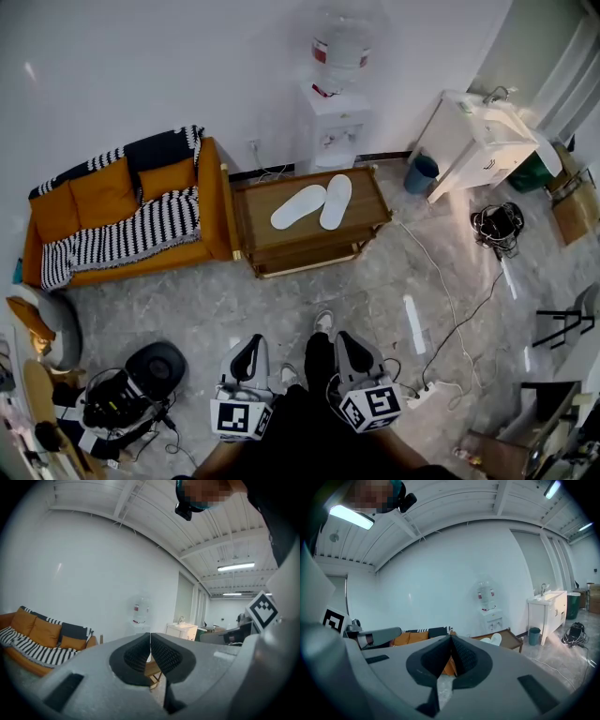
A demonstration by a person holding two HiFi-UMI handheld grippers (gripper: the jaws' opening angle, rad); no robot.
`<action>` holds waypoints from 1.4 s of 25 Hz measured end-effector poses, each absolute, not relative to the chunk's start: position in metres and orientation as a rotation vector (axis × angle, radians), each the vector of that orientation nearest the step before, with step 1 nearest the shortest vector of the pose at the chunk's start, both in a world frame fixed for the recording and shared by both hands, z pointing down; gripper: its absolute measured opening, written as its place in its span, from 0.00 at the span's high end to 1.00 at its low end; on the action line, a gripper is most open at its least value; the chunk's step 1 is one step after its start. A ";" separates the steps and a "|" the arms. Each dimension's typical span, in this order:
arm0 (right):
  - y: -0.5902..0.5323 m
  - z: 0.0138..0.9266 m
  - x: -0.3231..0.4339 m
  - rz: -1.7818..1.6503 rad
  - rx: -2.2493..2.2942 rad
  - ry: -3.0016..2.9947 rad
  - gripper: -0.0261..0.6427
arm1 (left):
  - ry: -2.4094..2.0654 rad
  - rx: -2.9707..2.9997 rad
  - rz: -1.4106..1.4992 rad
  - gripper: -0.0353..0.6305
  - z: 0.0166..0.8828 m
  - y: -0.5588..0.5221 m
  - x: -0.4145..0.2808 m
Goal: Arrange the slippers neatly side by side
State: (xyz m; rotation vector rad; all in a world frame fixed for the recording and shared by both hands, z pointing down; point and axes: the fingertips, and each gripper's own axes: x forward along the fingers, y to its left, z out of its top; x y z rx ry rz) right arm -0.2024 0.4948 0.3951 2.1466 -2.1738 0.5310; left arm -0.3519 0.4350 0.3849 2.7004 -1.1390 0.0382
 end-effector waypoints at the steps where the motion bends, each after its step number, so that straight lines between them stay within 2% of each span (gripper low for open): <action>1: 0.488 0.395 -0.197 0.531 2.154 -2.172 0.94 | -1.136 2.702 0.042 0.92 0.384 0.430 -0.347; 25: 0.300 0.400 -0.030 0.637 2.087 -2.205 0.94 | -1.193 2.657 0.118 0.92 0.370 0.248 -0.179; 35: 0.252 0.408 0.021 0.667 2.038 -2.238 0.94 | -1.242 2.647 0.133 0.92 0.363 0.209 -0.130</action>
